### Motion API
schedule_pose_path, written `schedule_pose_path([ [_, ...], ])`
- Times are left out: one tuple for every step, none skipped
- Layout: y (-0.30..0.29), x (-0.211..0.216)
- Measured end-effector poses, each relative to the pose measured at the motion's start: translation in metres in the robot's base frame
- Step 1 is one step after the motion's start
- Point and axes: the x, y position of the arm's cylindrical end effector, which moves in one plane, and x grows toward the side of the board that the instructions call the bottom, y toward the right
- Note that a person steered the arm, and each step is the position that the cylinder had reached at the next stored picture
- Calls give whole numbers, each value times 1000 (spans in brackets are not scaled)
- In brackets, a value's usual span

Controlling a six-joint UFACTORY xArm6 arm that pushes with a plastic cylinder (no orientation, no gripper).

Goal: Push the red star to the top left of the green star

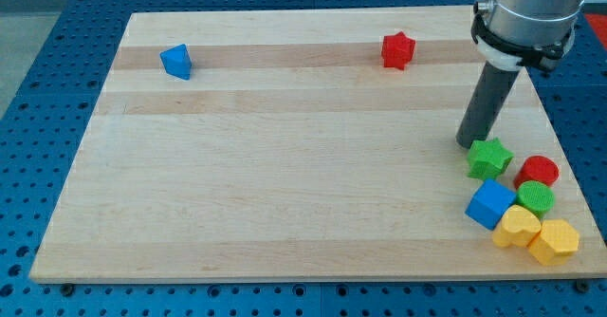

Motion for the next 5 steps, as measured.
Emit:
schedule_pose_path([
  [0,1],
  [0,11],
  [0,28],
  [0,25],
  [0,-24],
])
